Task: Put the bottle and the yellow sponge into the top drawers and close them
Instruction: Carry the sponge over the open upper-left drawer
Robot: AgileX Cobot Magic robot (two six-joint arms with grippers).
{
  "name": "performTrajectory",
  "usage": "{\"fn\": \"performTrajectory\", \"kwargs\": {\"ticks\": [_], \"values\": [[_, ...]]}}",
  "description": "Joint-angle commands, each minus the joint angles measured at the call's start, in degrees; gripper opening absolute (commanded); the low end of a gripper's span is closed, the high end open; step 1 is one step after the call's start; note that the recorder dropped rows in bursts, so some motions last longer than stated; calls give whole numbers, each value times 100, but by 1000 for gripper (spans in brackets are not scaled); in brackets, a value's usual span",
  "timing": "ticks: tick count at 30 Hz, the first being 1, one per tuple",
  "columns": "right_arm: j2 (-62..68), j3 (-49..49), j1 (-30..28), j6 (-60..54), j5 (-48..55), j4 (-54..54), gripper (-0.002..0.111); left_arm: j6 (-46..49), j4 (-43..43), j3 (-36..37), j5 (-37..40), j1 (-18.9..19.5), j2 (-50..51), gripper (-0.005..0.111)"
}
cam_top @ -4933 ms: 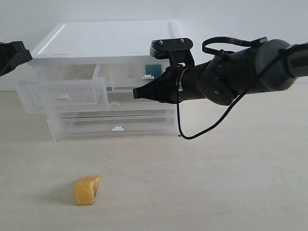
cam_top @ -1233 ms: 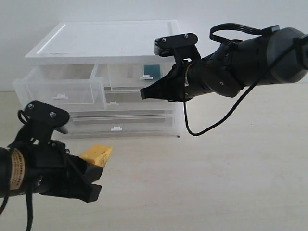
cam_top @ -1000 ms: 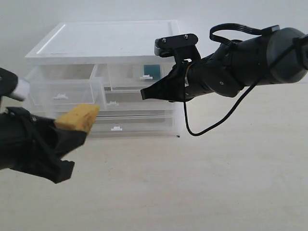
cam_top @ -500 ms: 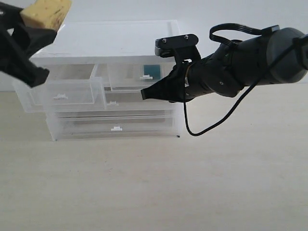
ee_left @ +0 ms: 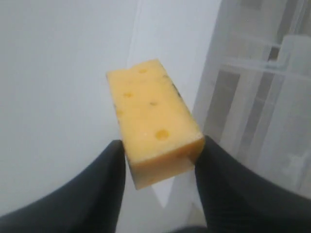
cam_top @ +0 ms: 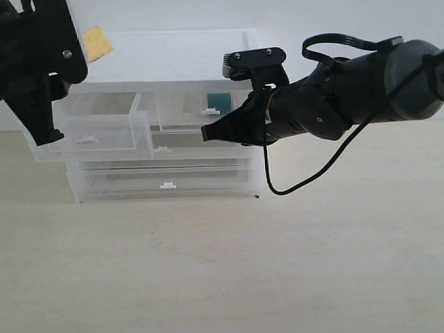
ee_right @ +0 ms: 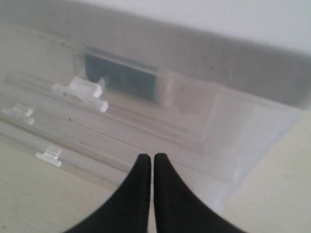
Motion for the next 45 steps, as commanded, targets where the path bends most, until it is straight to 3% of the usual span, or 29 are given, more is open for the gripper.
{"fn": "performTrajectory", "kwargs": {"ticks": [1,3,5,9,12,14,15,17,21,27,37,45], "values": [[-64,2,-14,-5,-64,-1,0,52,-1635,-280,-301,124,-39,4],[-64,2,-14,-5,-64,-1,0,328,-2350,-484,-53,187,-39,4],[-64,2,-14,-5,-40,-1,0,1251,-3507,-711,96,222,-42,4],[-64,2,-14,-5,24,-1,0,4244,-7495,-1161,236,437,-42,4],[-64,2,-14,-5,24,-1,0,6978,-10844,-1635,1425,805,108,4],[-64,2,-14,-5,24,-1,0,8096,-12331,-2110,2598,1286,343,4],[-64,2,-14,-5,24,-1,0,8403,-12536,-2292,2995,1465,419,4],[-64,2,-14,-5,95,-1,0,8706,-12287,-2704,3585,1735,635,4],[-64,2,-14,-5,142,-1,0,8768,-10566,-2964,3707,1792,785,4],[-64,2,-14,-5,61,-1,0,8819,-9698,-2964,3866,1792,1142,4],[-64,2,-14,-28,-64,-1,0,8767,-9844,-2964,3154,1782,1509,4],[-64,2,-14,-28,-122,-1,0,8835,-9844,-2941,3104,1782,1595,4]]}}
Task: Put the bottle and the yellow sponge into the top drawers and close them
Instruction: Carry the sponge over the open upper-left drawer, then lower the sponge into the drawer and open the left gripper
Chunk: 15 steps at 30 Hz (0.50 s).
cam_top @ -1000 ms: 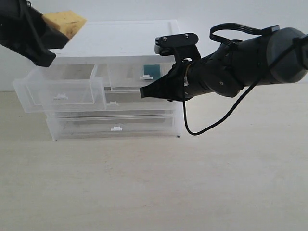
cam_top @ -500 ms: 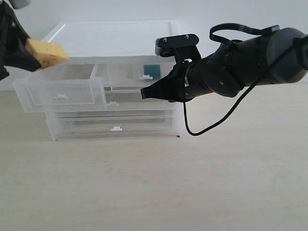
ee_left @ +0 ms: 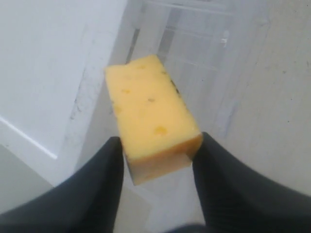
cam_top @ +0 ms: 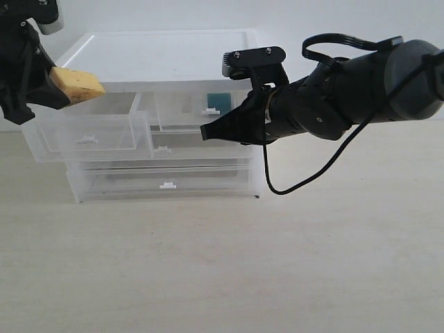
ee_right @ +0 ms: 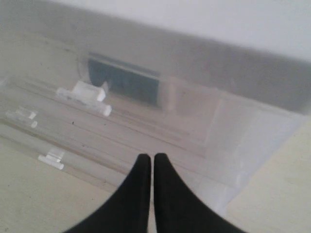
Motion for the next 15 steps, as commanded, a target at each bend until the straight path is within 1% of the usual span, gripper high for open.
{"fn": "performTrajectory", "kwargs": {"ticks": [1,12,15], "values": [[-64,2,-14,-37,-60,-1,0,37,-104,-14,-171,-9,30,4],[-64,2,-14,-37,-47,-1,0,168,-99,94,-276,-9,187,4],[-64,2,-14,-48,-47,-1,0,218,-114,123,-518,-9,205,4]]}}
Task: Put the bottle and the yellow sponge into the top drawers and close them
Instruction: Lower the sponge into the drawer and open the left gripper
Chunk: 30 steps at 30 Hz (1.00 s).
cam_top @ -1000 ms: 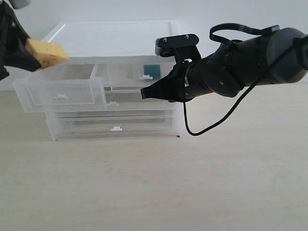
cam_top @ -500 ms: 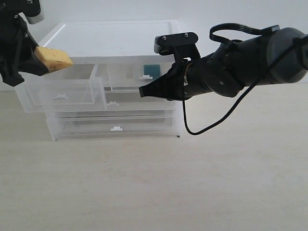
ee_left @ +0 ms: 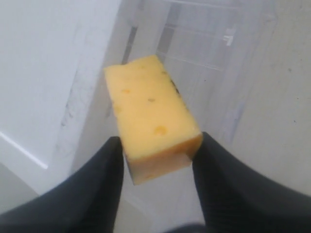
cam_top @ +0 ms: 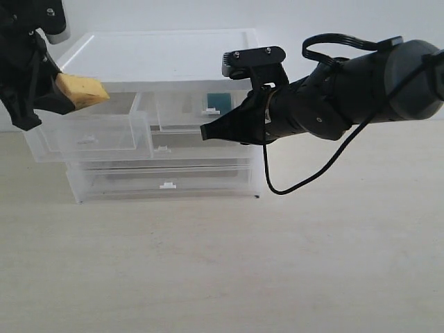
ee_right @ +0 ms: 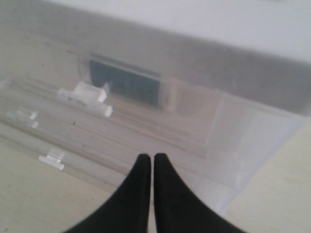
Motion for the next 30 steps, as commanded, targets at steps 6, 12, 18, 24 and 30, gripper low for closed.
{"fn": "performTrajectory", "kwargs": {"ticks": [6,12,18,24,30], "values": [[-64,2,-14,-100,-44,-1,0,63,-92,66,-382,-9,29,4],[-64,2,-14,-89,-33,-1,0,63,-81,66,-557,-9,29,13],[-64,2,-14,-130,-33,-1,0,-181,-81,66,-766,-9,18,56],[-64,2,-14,-130,-33,-1,0,-405,-81,66,-965,-9,-97,57],[-64,2,-14,-128,22,-1,0,-2895,-107,66,-1063,-9,-580,32]]}}
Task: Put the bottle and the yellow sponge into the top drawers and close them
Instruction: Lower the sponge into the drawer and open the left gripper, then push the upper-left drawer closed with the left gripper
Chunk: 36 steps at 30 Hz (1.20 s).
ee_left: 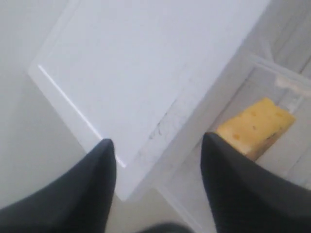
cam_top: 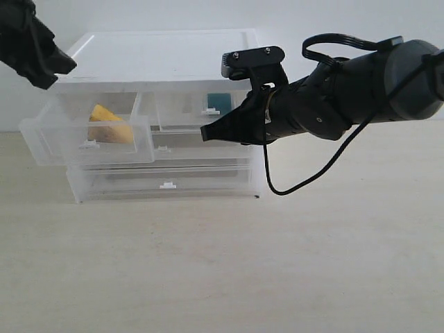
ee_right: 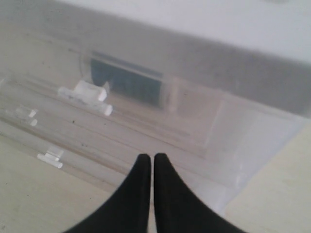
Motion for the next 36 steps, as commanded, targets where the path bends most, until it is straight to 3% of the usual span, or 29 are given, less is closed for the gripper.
{"fn": "performTrajectory", "kwargs": {"ticks": [1,3,7,9,20,36], "values": [[-64,2,-14,-45,18,-1,0,-1735,-110,-8,211,-9,-320,21],[-64,2,-14,-45,18,-1,0,-2382,-342,-8,513,-9,-385,4],[-64,2,-14,-45,64,-1,0,-3104,-637,5,1793,-9,-386,4],[-64,2,-14,-45,102,-1,0,-3143,-637,178,1995,-9,-372,4],[-64,2,-14,-133,88,-13,0,-3268,-607,1136,1603,-82,-217,4],[-64,2,-14,-179,136,-13,0,-3118,-593,1285,-135,-82,516,4]]}}
